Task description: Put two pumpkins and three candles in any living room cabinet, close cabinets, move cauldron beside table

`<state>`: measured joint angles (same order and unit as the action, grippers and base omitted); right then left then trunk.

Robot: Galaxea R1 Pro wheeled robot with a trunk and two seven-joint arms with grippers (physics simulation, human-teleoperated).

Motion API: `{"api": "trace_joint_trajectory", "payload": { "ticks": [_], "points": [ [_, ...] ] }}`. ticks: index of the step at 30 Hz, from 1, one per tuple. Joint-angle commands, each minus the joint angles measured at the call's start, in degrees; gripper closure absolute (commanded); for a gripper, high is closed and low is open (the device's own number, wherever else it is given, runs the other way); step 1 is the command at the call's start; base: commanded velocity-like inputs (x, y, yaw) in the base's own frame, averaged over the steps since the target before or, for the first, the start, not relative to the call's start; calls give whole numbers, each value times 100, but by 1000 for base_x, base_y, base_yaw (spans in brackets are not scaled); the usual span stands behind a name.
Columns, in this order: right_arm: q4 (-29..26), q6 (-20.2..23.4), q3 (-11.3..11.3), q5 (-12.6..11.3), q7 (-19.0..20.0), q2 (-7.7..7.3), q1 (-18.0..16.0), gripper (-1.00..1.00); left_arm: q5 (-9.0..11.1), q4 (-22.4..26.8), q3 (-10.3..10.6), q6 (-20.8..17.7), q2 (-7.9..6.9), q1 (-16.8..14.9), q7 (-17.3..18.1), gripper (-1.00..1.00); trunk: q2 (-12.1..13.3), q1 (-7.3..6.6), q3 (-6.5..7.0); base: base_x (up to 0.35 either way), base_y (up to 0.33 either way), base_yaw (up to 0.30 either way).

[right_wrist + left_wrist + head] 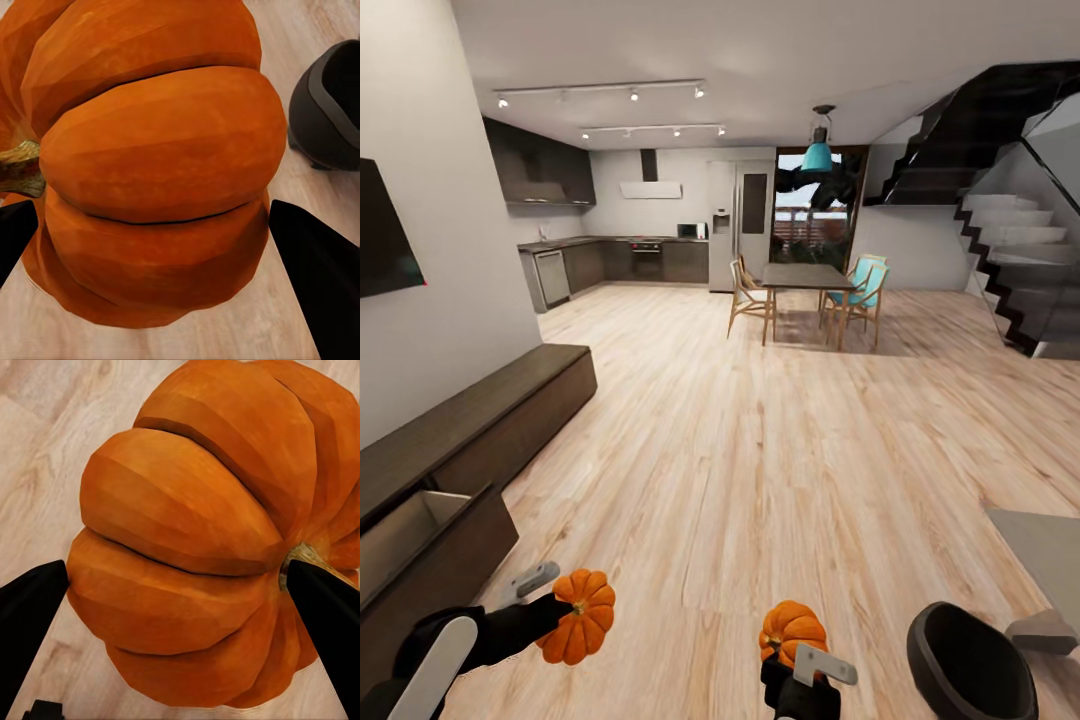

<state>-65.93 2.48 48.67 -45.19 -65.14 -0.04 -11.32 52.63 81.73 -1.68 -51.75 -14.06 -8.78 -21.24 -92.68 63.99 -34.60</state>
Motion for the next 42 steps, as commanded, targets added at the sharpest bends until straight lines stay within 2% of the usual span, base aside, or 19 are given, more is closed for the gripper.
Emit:
{"api": "trace_joint_trajectory", "payload": {
  "ticks": [1, 13, 21, 42],
  "points": [
    [12, 4, 1, 19, -16, 1, -2, 100, 19, 1, 1, 7, 0, -1, -3, 100, 0, 0, 1, 331, 0, 0],
    [64, -3, -13, 19, -16, 19, -2, 100, 19, 1, 1, 7, 0, -1, -3, 100, 0, 0, 1, 331, 0, 0],
    [67, -273, -7, 11, -16, 13, -2, 100, 19, 1, 1, 7, 0, -1, -3, 100, 0, 0, 1, 331, 0, 0],
    [62, -292, -30, 1, -16, 22, -2, 100, 20, 1, 9, 7, 0, -1, 1, 100, 0, 0, 1, 331, 0, 0]
  ]
}}
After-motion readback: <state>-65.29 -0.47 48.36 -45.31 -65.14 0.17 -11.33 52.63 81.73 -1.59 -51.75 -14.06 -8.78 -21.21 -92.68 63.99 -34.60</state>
